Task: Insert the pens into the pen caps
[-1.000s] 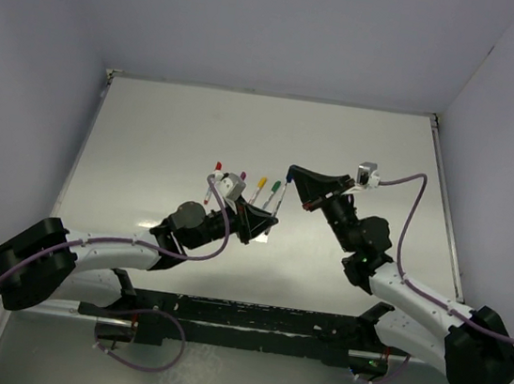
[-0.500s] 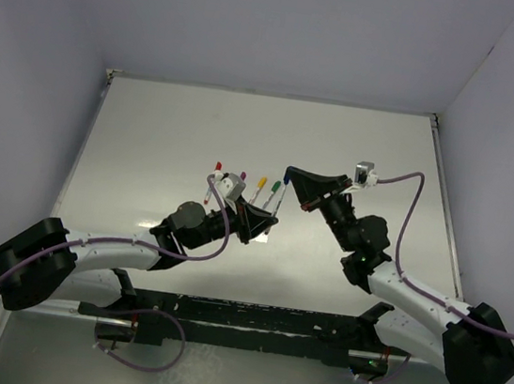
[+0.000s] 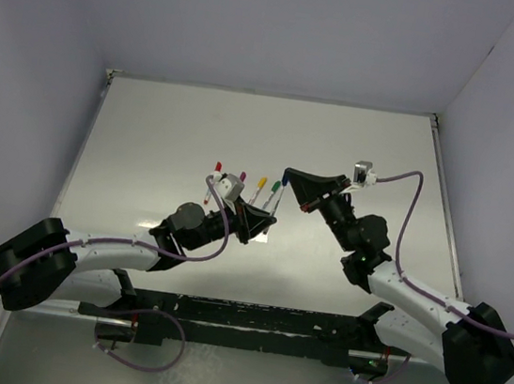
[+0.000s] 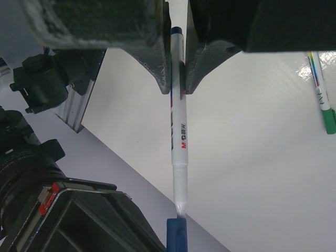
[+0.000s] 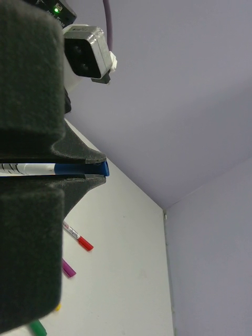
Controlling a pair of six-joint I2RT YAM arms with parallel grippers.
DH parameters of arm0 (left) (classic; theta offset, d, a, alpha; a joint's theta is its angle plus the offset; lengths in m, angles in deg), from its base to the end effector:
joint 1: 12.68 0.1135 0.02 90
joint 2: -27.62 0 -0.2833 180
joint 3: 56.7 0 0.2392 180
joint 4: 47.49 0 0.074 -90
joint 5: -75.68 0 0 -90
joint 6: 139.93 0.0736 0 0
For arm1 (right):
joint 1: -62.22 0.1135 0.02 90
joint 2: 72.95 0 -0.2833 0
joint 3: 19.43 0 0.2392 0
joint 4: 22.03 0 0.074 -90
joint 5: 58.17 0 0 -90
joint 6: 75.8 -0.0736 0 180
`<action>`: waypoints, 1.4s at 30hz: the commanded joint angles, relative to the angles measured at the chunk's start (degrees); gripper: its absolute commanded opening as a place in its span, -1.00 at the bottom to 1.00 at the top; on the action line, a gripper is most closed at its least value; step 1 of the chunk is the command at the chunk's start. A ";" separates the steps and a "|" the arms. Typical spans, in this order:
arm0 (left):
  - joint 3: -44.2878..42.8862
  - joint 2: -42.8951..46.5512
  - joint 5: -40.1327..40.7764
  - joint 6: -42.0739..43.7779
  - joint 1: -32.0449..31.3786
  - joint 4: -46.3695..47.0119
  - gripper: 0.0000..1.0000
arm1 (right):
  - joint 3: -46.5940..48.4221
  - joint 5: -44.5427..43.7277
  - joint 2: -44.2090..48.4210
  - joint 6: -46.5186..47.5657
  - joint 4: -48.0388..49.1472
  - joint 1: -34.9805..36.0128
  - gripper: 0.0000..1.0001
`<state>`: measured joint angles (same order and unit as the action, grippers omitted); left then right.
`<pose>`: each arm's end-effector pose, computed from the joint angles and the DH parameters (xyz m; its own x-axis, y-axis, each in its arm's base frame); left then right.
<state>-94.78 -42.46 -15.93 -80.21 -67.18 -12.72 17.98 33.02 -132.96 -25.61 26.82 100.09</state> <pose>0.1573 -0.2240 0.2602 -0.3943 -0.3151 -0.8632 0.7310 0.4617 -0.5025 0.1819 0.1434 0.3322 -0.1342 0.7065 -0.6948 -0.7063 0.4237 0.5672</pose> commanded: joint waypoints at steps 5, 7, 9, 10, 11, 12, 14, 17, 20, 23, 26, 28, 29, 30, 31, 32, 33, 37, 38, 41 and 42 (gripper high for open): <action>-0.35 1.77 1.87 2.66 0.21 5.55 -1.00 | 1.40 5.03 -2.33 -2.81 1.26 0.27 -1.00; -0.46 1.86 1.87 2.84 0.19 5.87 -1.00 | 1.17 5.87 -3.22 -3.22 1.32 0.26 -1.00; -0.37 2.18 2.04 2.86 0.23 6.61 -1.00 | 0.87 6.45 -4.05 -3.36 1.59 0.32 -1.00; -0.28 2.36 2.03 2.86 0.23 6.99 -1.00 | 0.62 6.64 -4.40 -3.53 1.90 0.31 -1.00; -0.25 2.72 2.04 2.86 0.26 7.36 -1.00 | 0.38 6.91 -4.68 -3.66 2.11 0.32 -1.00; -0.20 3.06 2.17 2.90 0.25 7.66 -1.00 | 0.28 7.16 -4.87 -3.77 2.28 0.32 -1.00; -0.06 3.56 2.62 3.10 0.21 8.35 -1.00 | 0.29 7.81 -5.11 -3.87 2.12 0.35 -1.00; 0.97 4.04 3.58 3.30 0.20 12.29 -1.00 | 0.81 10.17 -5.73 -3.47 1.63 0.35 -1.00; 1.99 3.86 4.49 3.22 0.23 18.50 -1.00 | 1.07 13.28 -6.57 -3.23 1.70 0.32 -1.00; 1.69 3.66 4.11 3.30 0.27 22.75 -1.00 | 1.20 16.24 -7.89 -3.19 1.73 0.36 -1.00; 0.46 3.86 2.85 3.64 0.34 23.73 -1.00 | 1.42 18.93 -9.38 -3.12 1.46 0.35 -1.00; -0.05 4.35 2.82 3.86 0.33 24.13 -1.00 | 1.03 19.77 -9.82 -2.96 1.11 0.29 -1.00; -0.37 4.67 2.98 3.95 0.35 24.14 -1.00 | 0.87 20.21 -9.88 -2.60 0.85 0.31 -1.00; -0.62 4.97 3.09 4.19 0.32 24.17 -1.00 | 0.76 20.69 -9.87 -2.11 0.32 0.33 -1.00; -0.90 5.30 3.10 4.51 0.36 24.27 -1.00 | 0.76 21.40 -9.80 -1.42 -0.55 0.28 -1.00; -1.32 5.73 2.80 4.71 0.50 24.27 -1.00 | 0.72 21.77 -9.78 -0.84 -1.45 0.42 -1.00; -1.71 6.01 2.32 5.04 0.64 24.27 -1.00 | 0.76 21.97 -9.70 -0.18 -2.55 0.45 -1.00; -3.35 7.29 1.09 6.48 1.10 24.18 -1.00 | 0.62 22.20 -9.50 2.39 -7.16 0.56 -1.00; -3.59 7.59 1.04 6.73 1.19 24.30 -1.00 | 0.61 22.33 -9.56 2.98 -7.96 0.59 -1.00; -3.86 8.08 0.46 6.63 2.19 25.94 -1.00 | 0.00 22.81 -9.80 3.68 -8.97 0.78 -1.00; -3.87 8.04 0.28 6.40 2.72 27.12 -1.00 | -0.22 23.05 -10.02 3.79 -9.09 0.87 -1.00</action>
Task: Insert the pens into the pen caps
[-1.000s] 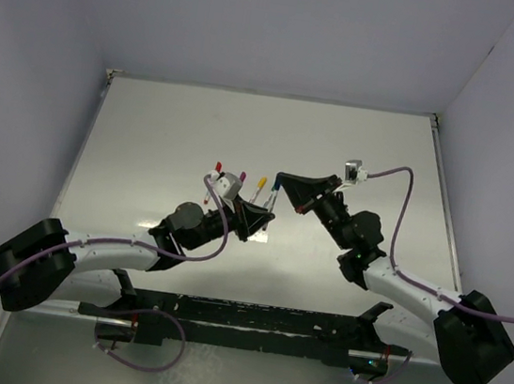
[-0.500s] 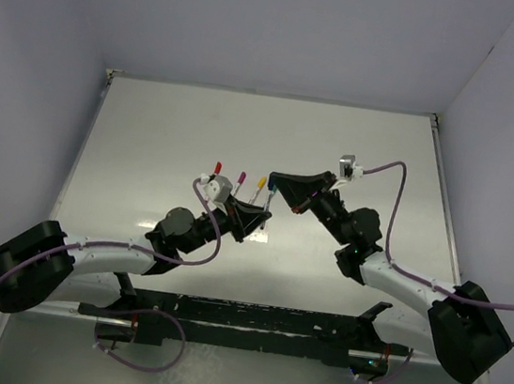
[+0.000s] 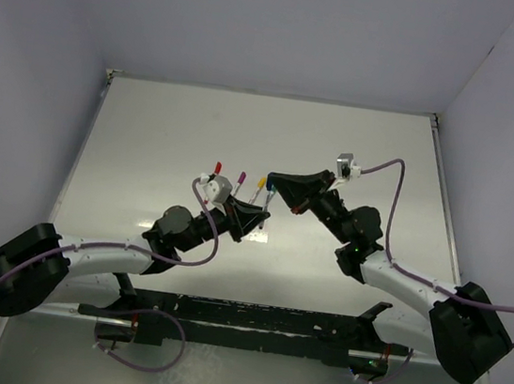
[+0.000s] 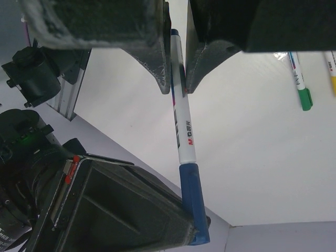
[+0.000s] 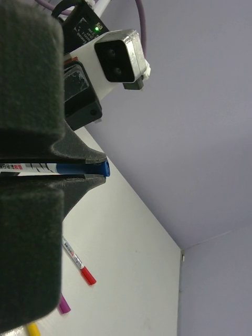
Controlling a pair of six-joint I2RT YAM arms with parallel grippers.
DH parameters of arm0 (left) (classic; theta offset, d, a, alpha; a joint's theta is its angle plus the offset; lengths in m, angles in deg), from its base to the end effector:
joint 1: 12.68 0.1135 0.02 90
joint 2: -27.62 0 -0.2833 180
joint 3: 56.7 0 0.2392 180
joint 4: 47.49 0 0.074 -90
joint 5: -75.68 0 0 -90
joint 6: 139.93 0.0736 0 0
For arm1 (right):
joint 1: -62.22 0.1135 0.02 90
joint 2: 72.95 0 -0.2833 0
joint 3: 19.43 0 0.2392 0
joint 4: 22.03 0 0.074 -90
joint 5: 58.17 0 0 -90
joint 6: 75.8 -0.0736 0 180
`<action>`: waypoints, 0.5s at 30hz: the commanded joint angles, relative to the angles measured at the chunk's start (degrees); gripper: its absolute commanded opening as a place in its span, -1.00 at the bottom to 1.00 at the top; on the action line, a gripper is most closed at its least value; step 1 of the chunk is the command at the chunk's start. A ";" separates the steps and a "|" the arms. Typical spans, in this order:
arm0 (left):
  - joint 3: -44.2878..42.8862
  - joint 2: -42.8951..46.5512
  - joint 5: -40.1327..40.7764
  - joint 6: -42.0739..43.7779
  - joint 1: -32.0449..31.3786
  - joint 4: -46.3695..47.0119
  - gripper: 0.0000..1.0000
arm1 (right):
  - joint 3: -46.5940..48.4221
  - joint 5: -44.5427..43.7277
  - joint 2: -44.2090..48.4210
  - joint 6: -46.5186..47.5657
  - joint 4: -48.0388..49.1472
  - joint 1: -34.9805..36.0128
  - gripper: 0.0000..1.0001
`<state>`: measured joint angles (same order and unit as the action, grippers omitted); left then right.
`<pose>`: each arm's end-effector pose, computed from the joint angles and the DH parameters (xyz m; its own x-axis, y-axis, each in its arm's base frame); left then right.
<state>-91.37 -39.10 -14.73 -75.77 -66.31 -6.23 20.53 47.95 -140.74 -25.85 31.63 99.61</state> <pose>0.1517 -0.2068 0.2704 -0.2674 -0.3720 -0.8889 0.7698 0.4724 -0.4292 0.1900 0.1709 0.3272 -0.2381 0.5960 -0.7668 -0.8213 0.2979 0.4866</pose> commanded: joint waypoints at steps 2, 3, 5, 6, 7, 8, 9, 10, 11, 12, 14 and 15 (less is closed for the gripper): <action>-7.20 4.55 -1.44 1.14 2.77 22.77 -1.00 | -3.18 8.79 -2.86 4.18 -13.86 1.39 -1.00; -7.14 4.19 -1.74 0.38 3.41 24.08 -1.00 | -3.34 9.24 -3.22 4.26 -13.68 1.50 -1.00; -6.90 3.30 -2.62 -1.53 4.93 27.37 -1.00 | -3.72 10.04 -4.07 4.35 -13.33 1.72 -1.00; -6.82 2.63 -3.30 -2.93 5.80 29.51 -1.00 | -3.84 10.47 -4.68 4.44 -13.14 1.78 -1.00; -6.74 1.72 -4.01 -4.66 6.95 31.66 -1.00 | -3.97 10.91 -5.14 4.51 -13.08 1.86 -1.00; -6.72 0.71 -4.75 -6.58 8.14 34.20 -1.00 | -4.03 11.17 -5.62 4.62 -13.14 2.02 -1.00; -6.84 -0.41 -5.40 -9.42 9.26 36.46 -1.00 | -4.04 11.09 -6.20 4.74 -13.35 2.07 -1.00; -7.07 -1.60 -6.25 -11.60 10.50 38.41 -1.00 | -4.13 11.00 -6.67 4.80 -13.46 2.14 -1.00; -7.78 -2.13 -7.21 -12.91 11.38 38.44 -1.00 | -4.21 10.89 -7.26 4.81 -13.43 2.25 -1.00; -8.57 -2.62 -8.25 -13.02 11.74 38.64 -1.00 | -4.11 10.93 -7.72 4.85 -13.43 2.31 -1.00; -9.90 -2.99 -10.01 -12.75 11.84 38.06 -1.00 | -4.01 10.25 -8.43 4.70 -14.13 2.55 -1.00; -10.59 -2.98 -10.80 -12.41 11.87 37.35 -1.00 | -3.85 9.83 -8.59 4.78 -14.83 2.64 -1.00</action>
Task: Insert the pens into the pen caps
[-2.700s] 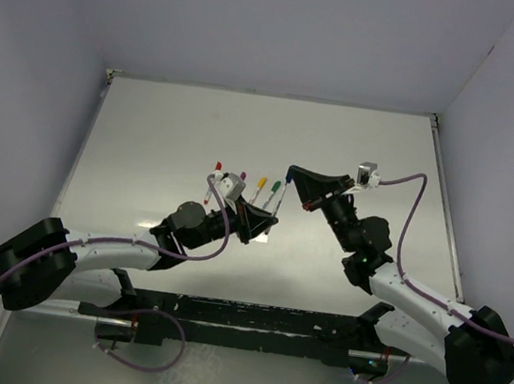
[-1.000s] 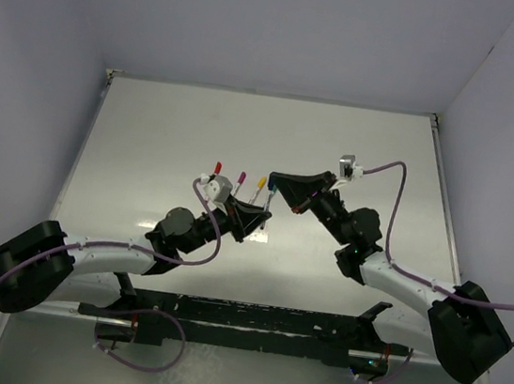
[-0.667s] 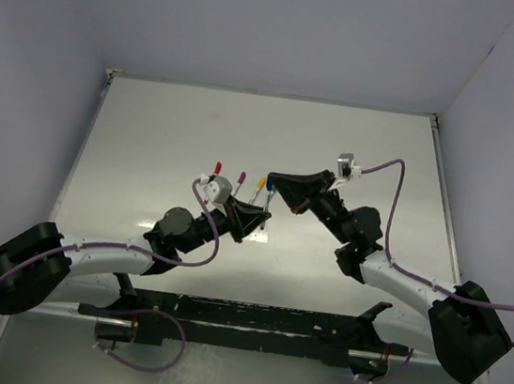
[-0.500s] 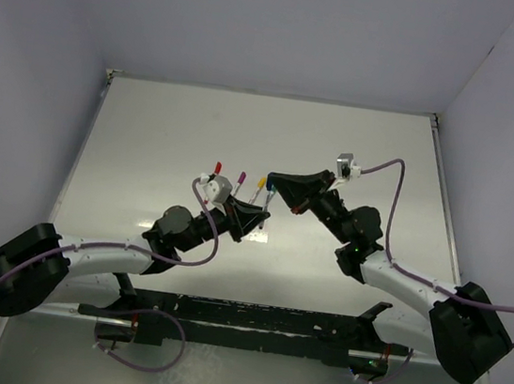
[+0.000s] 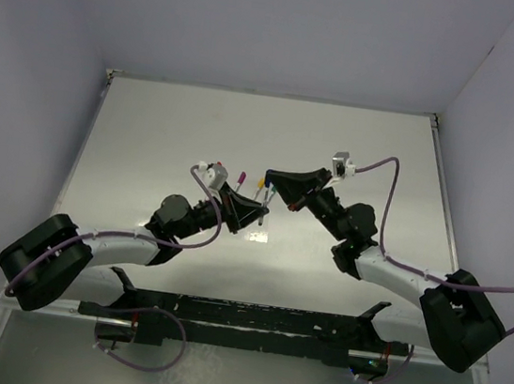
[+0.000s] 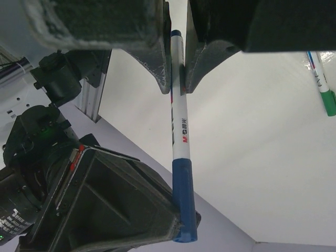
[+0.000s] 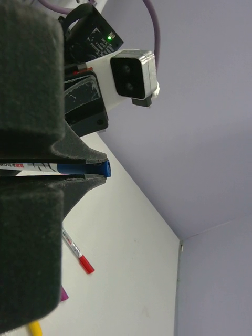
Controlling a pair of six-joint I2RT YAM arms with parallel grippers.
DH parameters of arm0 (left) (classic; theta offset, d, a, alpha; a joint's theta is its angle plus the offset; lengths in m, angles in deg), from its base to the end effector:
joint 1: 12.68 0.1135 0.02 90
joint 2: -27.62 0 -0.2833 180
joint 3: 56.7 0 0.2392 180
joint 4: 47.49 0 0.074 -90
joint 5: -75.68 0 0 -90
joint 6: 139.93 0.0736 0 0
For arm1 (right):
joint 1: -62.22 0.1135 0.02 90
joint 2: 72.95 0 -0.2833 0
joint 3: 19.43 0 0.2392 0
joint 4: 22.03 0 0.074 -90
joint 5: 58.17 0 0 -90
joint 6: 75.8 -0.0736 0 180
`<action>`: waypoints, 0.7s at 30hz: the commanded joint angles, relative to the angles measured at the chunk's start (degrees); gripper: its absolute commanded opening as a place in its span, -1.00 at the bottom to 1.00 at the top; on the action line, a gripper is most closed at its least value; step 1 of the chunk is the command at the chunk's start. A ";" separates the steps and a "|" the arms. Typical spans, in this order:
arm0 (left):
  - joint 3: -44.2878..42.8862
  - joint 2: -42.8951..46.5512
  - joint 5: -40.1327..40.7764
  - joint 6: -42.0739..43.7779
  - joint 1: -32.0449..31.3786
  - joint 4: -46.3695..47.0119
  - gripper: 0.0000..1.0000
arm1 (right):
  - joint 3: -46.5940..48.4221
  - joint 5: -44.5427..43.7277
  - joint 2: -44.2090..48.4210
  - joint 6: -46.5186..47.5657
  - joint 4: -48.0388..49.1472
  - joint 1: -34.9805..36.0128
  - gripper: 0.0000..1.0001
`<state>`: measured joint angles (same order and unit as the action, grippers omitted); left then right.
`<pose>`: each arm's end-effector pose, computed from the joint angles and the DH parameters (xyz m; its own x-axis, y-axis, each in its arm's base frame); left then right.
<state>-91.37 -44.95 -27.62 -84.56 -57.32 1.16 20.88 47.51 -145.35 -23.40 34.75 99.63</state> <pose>0.1781 -0.1996 0.2640 -0.3708 -0.4111 -0.8328 0.7704 0.3646 -0.5230 0.2013 0.1790 0.3170 -0.2130 0.5766 -0.7887 -0.8204 0.3329 0.4649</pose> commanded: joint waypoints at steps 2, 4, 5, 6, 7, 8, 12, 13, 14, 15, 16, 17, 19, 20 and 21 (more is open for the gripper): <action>-11.00 3.57 1.73 -2.80 2.96 28.52 -1.00 | -3.94 9.55 -4.06 2.74 -19.51 2.88 -1.00; -11.27 4.42 1.54 -2.00 3.04 27.03 -1.00 | -3.70 8.73 -4.01 3.47 -21.62 3.06 -1.00; -11.36 4.94 1.45 -1.48 3.07 26.26 -1.00 | -3.51 8.39 -3.98 3.83 -22.89 3.18 -1.00; -11.47 5.48 1.46 -1.01 3.11 25.25 -1.00 | -3.23 7.98 -4.02 4.26 -24.02 3.33 -1.00; -11.55 6.04 1.51 -0.54 3.16 24.58 -1.00 | -3.03 7.66 -4.06 4.75 -25.28 3.52 -1.00; -11.65 6.37 1.46 -0.12 3.30 24.10 -1.00 | -2.81 7.27 -4.14 5.10 -26.35 3.72 -1.00; -12.00 7.46 1.47 1.07 3.70 22.52 -1.00 | -2.75 6.54 -4.58 5.52 -27.82 4.27 -1.00; -12.02 7.59 1.44 1.18 3.69 22.23 -1.00 | -2.86 6.33 -4.51 5.39 -27.82 4.45 -1.00; -12.03 7.76 1.29 1.29 3.80 21.61 -1.00 | -2.96 6.13 -4.38 5.26 -27.74 4.46 -1.00; -12.04 7.94 1.08 1.38 3.85 20.85 -1.00 | -3.14 5.97 -4.15 5.08 -27.45 4.55 -1.00; -12.03 8.18 0.82 1.53 3.82 19.97 -1.00 | -3.04 5.82 -3.84 4.88 -27.24 4.60 -1.00; -12.06 8.57 0.52 1.69 3.86 17.76 -1.00 | -2.95 5.62 -3.45 4.65 -27.08 4.56 -1.00; -12.18 9.62 -0.39 2.53 3.86 12.57 -1.00 | -2.33 4.71 -2.40 3.92 -26.57 4.58 -1.00; -12.03 10.24 -0.79 2.93 3.86 9.99 -1.00 | -1.80 3.96 -1.76 3.81 -26.79 4.60 -1.00; -11.65 10.75 -1.14 3.17 3.82 7.32 -1.00 | -0.83 3.25 -0.93 3.85 -27.57 4.60 -1.00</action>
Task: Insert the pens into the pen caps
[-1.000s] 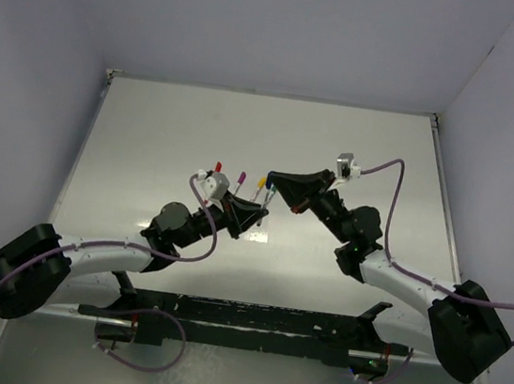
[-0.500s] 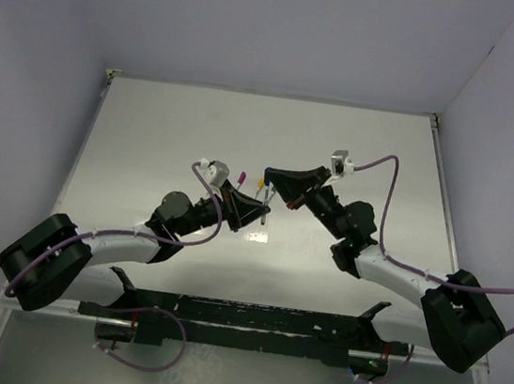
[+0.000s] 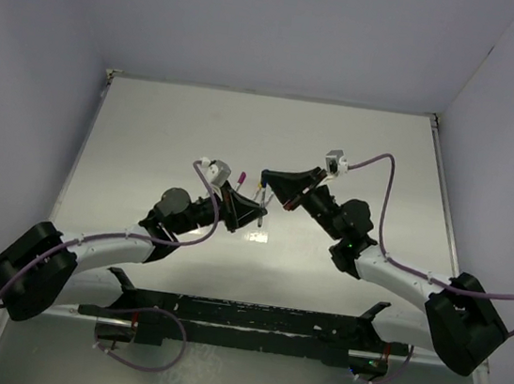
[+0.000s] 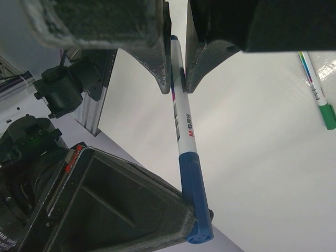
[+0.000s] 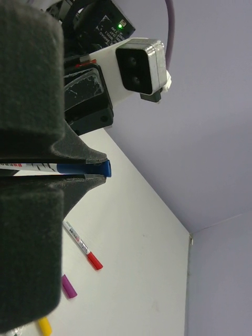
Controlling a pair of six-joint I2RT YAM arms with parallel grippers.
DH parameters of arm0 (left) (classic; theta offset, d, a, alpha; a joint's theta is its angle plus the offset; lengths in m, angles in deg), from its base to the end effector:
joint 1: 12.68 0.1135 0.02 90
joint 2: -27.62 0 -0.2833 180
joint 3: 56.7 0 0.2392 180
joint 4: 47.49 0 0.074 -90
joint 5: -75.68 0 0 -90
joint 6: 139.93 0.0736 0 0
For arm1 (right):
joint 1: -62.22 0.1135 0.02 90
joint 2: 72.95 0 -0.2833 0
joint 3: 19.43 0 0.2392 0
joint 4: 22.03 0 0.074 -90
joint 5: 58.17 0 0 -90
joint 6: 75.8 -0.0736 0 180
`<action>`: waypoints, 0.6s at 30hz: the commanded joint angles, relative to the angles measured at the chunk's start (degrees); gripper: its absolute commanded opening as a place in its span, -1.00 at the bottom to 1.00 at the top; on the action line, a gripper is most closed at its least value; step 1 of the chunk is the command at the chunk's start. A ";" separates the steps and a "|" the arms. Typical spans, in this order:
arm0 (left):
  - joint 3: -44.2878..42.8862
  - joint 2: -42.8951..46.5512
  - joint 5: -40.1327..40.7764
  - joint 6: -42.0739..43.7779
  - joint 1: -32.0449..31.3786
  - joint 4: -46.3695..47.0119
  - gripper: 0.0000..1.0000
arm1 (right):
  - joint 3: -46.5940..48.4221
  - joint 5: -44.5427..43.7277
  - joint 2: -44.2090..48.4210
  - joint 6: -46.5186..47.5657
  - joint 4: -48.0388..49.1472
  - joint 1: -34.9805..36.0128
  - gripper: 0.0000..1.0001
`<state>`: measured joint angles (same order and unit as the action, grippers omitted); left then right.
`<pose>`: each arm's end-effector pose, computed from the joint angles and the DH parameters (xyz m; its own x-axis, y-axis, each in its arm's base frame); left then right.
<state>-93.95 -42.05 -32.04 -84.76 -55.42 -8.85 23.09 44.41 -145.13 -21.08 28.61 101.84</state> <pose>0.1807 -0.1975 0.2665 -0.4308 -0.3426 -0.8349 0.7585 0.3637 -0.5407 0.2034 0.1892 0.3171 -0.2248 0.5457 -0.8073 -0.7952 0.3760 0.4756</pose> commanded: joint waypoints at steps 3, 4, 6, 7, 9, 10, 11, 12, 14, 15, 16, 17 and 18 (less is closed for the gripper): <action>-7.84 9.75 3.12 4.42 1.95 7.61 -1.00 | 1.48 4.50 1.69 2.94 -24.95 2.34 -1.00; -7.30 10.48 3.14 4.84 1.84 4.19 -1.00 | 2.99 3.71 2.79 3.84 -26.29 2.37 -0.90; -6.20 11.38 3.16 5.72 1.85 -2.67 -1.00 | 6.23 1.47 5.12 5.67 -28.84 2.39 -0.56; -5.47 11.68 3.23 6.01 1.85 -5.63 -1.00 | 7.62 0.25 6.30 6.54 -29.91 2.40 -0.42; -4.39 11.79 3.95 6.43 1.84 -11.33 -1.00 | 9.78 -2.88 9.23 8.29 -31.45 2.33 -0.20; -3.87 11.46 4.40 6.77 1.85 -14.03 -1.00 | 10.75 -4.55 11.16 9.08 -32.29 2.39 -0.12; -3.66 10.97 4.82 7.12 1.86 -16.02 -1.00 | 11.53 -5.52 12.15 9.73 -32.70 2.36 -0.07; -3.38 10.24 5.22 7.36 1.79 -17.66 -1.00 | 12.02 -5.98 13.43 10.47 -33.01 2.38 -0.03; -3.70 8.09 5.44 7.91 1.81 -20.05 -1.00 | 13.01 -6.83 15.88 11.40 -34.87 2.40 0.02; -4.18 6.74 5.49 8.20 1.83 -21.21 -1.00 | 13.55 -7.54 16.67 11.90 -36.24 2.40 0.03; -4.75 5.34 5.68 8.46 1.83 -21.94 -1.00 | 13.77 -8.40 17.43 12.53 -37.82 2.39 0.04; -5.36 3.74 6.00 8.60 1.81 -22.46 -1.00 | 13.79 -9.33 18.20 12.98 -39.18 2.37 0.04; -6.11 2.29 6.33 8.68 1.80 -22.79 -1.00 | 13.67 -10.50 18.93 13.12 -40.36 2.33 0.05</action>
<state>-96.33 -35.27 -27.51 -78.35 -53.89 -27.45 33.78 38.90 -129.50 -11.77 -5.99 104.22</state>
